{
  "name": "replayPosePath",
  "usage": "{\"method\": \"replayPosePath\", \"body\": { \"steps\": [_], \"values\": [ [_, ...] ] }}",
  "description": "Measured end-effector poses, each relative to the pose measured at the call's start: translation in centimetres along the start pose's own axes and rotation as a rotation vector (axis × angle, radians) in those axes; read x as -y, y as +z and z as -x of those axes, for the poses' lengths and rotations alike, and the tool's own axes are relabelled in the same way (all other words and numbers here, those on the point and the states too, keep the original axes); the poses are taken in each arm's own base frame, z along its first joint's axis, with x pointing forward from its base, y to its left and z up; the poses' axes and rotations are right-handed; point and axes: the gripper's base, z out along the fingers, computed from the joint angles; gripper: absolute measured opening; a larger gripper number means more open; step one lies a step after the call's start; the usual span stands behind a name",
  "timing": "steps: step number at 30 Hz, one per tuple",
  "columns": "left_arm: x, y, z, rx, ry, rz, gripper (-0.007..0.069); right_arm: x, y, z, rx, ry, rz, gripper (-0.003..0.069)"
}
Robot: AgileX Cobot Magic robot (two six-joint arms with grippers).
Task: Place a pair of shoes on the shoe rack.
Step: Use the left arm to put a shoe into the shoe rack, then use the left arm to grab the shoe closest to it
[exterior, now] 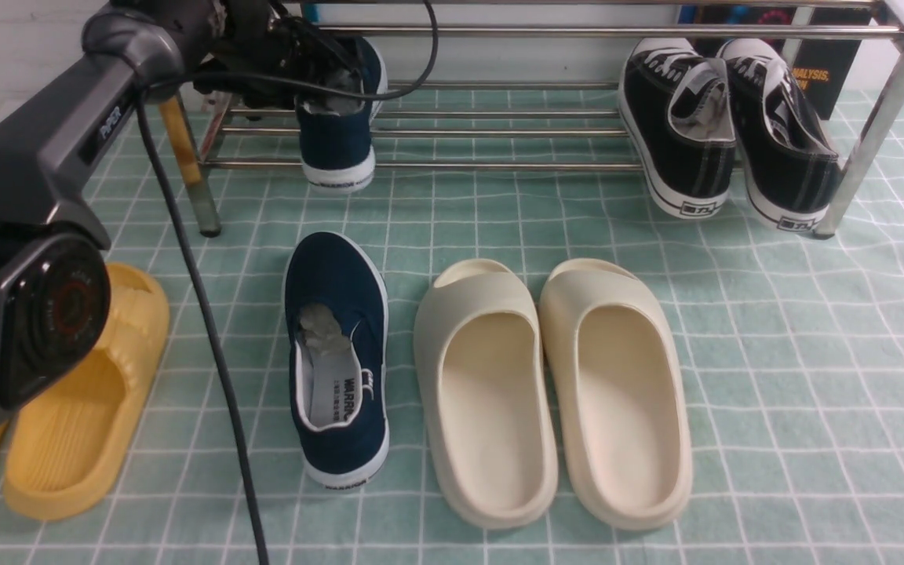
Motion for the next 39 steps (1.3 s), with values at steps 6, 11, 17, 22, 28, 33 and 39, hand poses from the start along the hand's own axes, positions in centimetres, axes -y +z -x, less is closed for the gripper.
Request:
{"method": "replayPosePath", "body": {
  "steps": [6,11,17,22,28,33,39],
  "values": [
    [0.0,-2.6,0.0,-0.114,-0.005,0.032,0.0396,0.0,0.0,0.0,0.0,0.0,0.0,0.0239],
    [0.2,-8.8,0.9,-0.222,0.094,0.052,0.0386,0.0,0.0,0.0,0.0,0.0,0.0,0.0239],
    [0.6,-12.9,0.1,-0.281,0.086,-0.009,0.0374,0.0,0.0,0.0,0.0,0.0,0.0,0.0239],
    [0.5,-13.0,-6.7,-0.538,0.085,-0.061,0.0371,0.0,0.0,0.0,0.0,0.0,0.0,0.0239],
    [-0.9,-13.0,-13.2,-0.547,0.04,-0.057,0.0371,0.0,0.0,0.0,0.0,0.0,0.0,0.0239],
    [-2.0,-11.2,-16.6,-0.518,-0.046,-0.035,0.0371,0.0,0.0,0.0,0.0,0.0,0.0,0.0239],
    [-2.7,-7.6,-19.3,-0.552,-0.103,-0.008,0.0282,0.0,0.0,0.0,0.0,0.0,0.0,0.0239]
  ]
}}
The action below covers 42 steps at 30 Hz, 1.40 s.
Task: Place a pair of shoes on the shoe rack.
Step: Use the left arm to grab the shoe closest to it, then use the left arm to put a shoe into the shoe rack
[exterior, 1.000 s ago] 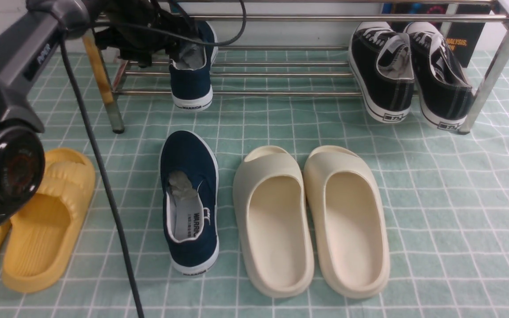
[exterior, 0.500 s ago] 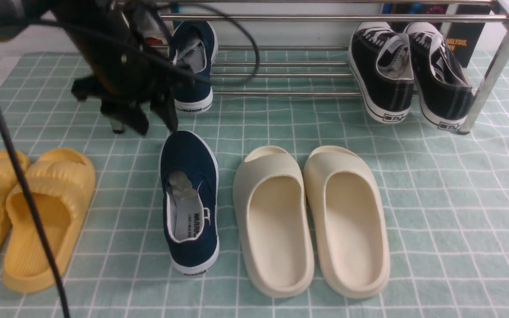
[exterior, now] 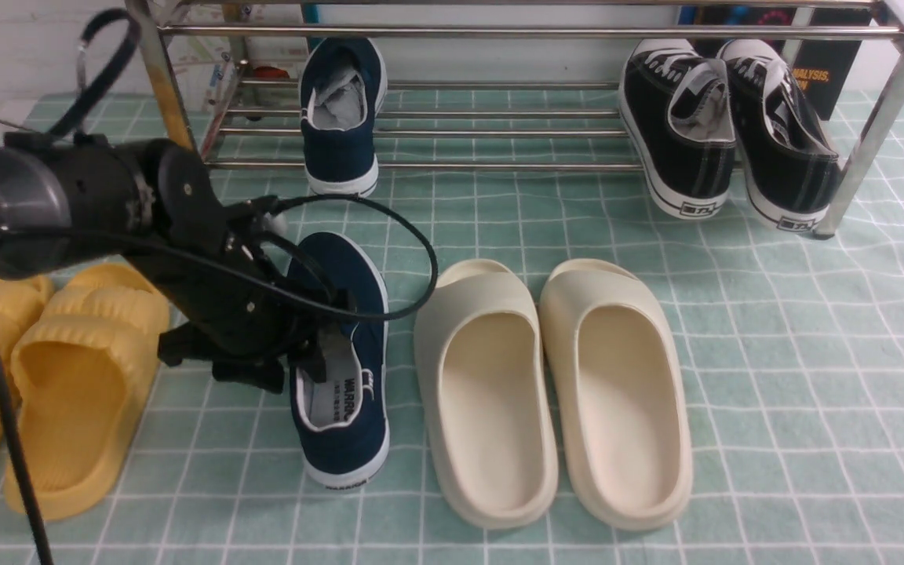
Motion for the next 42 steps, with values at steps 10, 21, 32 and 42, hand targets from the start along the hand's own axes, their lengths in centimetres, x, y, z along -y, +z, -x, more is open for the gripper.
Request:
{"method": "replayPosePath", "body": {
  "steps": [10,21,32,42],
  "values": [
    [0.3,-2.5,-0.1,-0.044,0.093,0.042,-0.0005,0.0,0.0,0.0,0.0,0.0,0.0,0.0239],
    [5.2,-10.0,0.1,-0.042,0.26,-0.078,-0.0005,0.0,0.0,0.0,0.0,0.0,0.0,0.0239],
    [10.6,-6.1,7.0,0.077,0.272,-0.14,-0.0005,0.0,0.0,0.0,0.0,0.0,0.0,0.0239],
    [13.5,-3.8,14.3,0.304,0.208,-0.138,-0.0005,0.0,0.0,0.0,0.0,0.0,0.0,0.0239]
  ]
}}
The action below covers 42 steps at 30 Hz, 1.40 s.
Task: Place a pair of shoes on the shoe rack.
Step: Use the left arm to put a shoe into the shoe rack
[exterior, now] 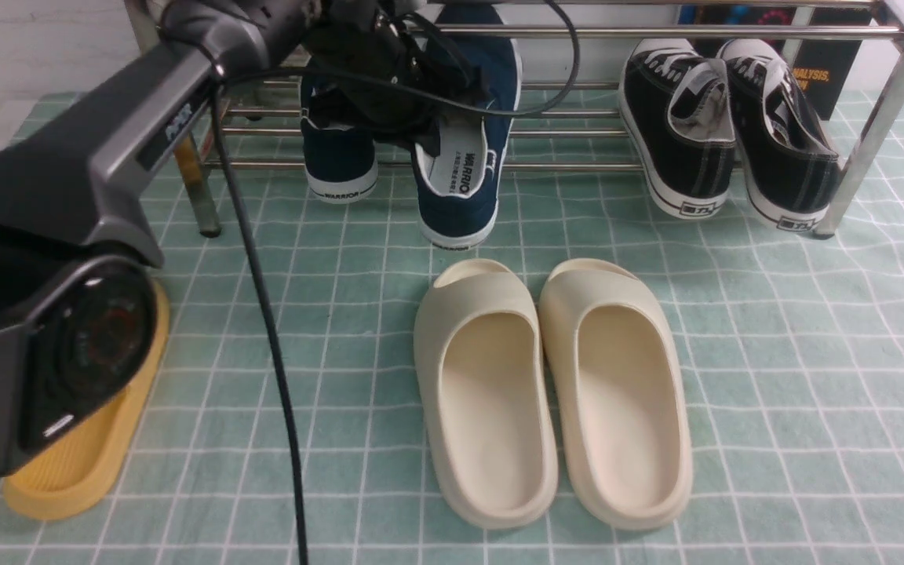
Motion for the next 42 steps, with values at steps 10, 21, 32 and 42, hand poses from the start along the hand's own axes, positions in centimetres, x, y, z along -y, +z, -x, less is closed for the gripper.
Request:
{"method": "replayPosePath", "body": {
  "steps": [10,21,32,42],
  "values": [
    [-0.8,2.7,1.3,0.123,-0.02,0.051,-0.0005,0.0,0.0,0.0,0.0,0.0,0.0,0.0239],
    [-1.2,3.0,1.6,0.152,-0.02,0.051,-0.0005,0.0,0.0,0.0,0.0,0.0,0.0,0.0239],
    [-1.9,3.9,1.4,0.126,-0.037,0.058,-0.0005,0.0,0.0,0.0,0.0,0.0,0.0,0.0239],
    [-1.9,4.3,1.4,0.137,-0.048,0.043,-0.0005,0.0,0.0,0.0,0.0,0.0,0.0,0.0239]
  ]
}}
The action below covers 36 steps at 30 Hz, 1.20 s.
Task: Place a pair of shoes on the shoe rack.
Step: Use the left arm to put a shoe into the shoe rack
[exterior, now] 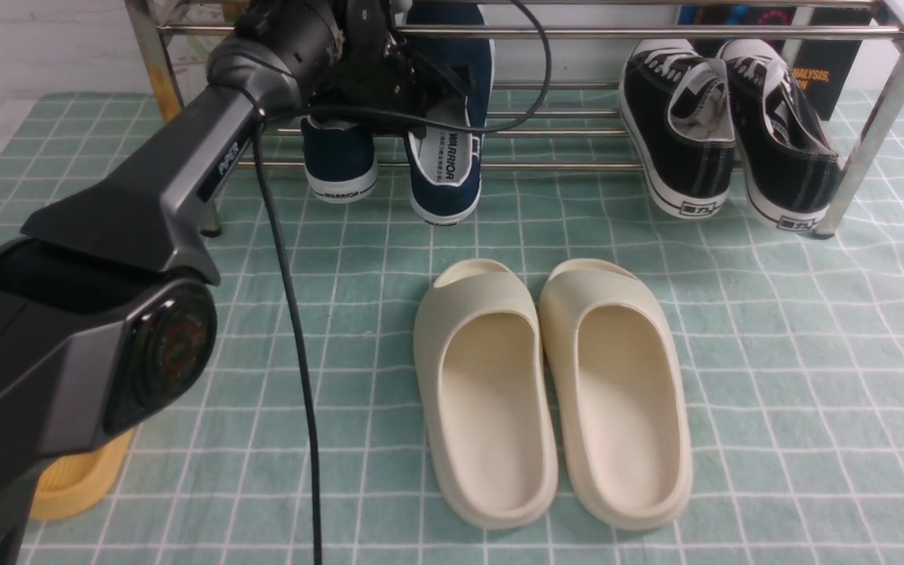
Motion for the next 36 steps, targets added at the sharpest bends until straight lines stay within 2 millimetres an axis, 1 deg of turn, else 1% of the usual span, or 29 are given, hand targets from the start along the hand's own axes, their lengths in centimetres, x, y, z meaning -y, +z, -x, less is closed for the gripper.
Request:
{"method": "replayPosePath", "body": {
  "steps": [5,9,10,11,12,13,14,15,16,17,18,20,22,25,27,28,30,31,34,36],
  "values": [
    [0.1,0.0,0.1,0.015,-0.028,-0.006,-0.0004,0.0,0.0,0.0,0.0,0.0,0.0,0.0239],
    [0.1,0.0,0.2,0.02,-0.031,-0.009,0.0018,0.0,0.0,0.0,0.0,0.0,0.0,0.0239],
    [0.1,0.0,0.2,0.023,-0.034,-0.01,0.0048,0.0,0.0,0.0,0.0,0.0,0.0,0.0239],
    [0.1,0.0,0.2,0.023,-0.035,-0.012,0.006,0.0,0.0,0.0,0.0,0.0,0.0,0.0239],
    [0.2,0.0,0.3,0.033,-0.044,-0.021,0.0141,0.0,0.0,0.0,0.0,0.0,0.0,0.0239],
    [0.2,0.0,0.3,0.034,-0.044,-0.021,0.015,0.0,0.0,0.0,0.0,0.0,0.0,0.0239],
    [0.2,0.0,0.4,0.038,-0.048,-0.025,0.0219,0.0,0.0,0.0,0.0,0.0,0.0,0.0239],
    [0.2,0.0,0.4,0.039,-0.048,-0.026,0.0259,0.0,0.0,0.0,0.0,0.0,0.0,0.0239],
    [0.2,0.0,0.3,0.038,-0.052,-0.027,0.0315,0.0,0.0,0.0,0.0,0.0,0.0,0.0239],
    [0.3,0.0,0.3,0.037,-0.057,-0.031,0.0348,0.0,0.0,0.0,0.0,0.0,0.0,0.0239],
    [0.3,0.0,0.3,0.037,-0.057,-0.031,0.0363,0.0,0.0,0.0,0.0,0.0,0.0,0.0239],
    [0.3,-0.1,0.3,0.03,-0.061,-0.034,0.0433,0.0,0.0,0.0,0.0,0.0,0.0,0.0239],
    [0.3,-0.3,0.3,0.017,-0.063,-0.031,0.0454,0.0,0.0,0.0,0.0,0.0,0.0,0.0239],
    [0.4,-1.1,0.2,-0.024,-0.066,-0.023,0.0452,0.0,0.0,0.0,0.0,0.0,0.0,0.0239],
    [0.5,-2.1,0.2,-0.064,-0.064,-0.01,0.0433,0.0,0.0,0.0,0.0,0.0,0.0,0.0239],
    [0.5,-2.2,0.2,-0.069,-0.061,-0.008,0.0428,0.0,0.0,0.0,0.0,0.0,0.0,0.0239],
    [0.7,-3.5,0.2,-0.109,-0.04,-0.001,0.04,0.0,0.0,0.0,0.0,0.0,0.0,0.0239],
    [0.9,-4.9,0.3,-0.137,-0.007,-0.004,0.0358,0.0,0.0,0.0,0.0,0.0,0.0,0.0239],
    [1.2,-7.0,0.5,-0.177,0.042,-0.005,0.0274,0.0,0.0,0.0,0.0,0.0,0.0,0.0239],
    [1.4,-8.5,0.7,-0.189,0.075,-0.008,0.0196,0.0,0.0,0.0,0.0,0.0,0.0,0.0239]
  ]
}}
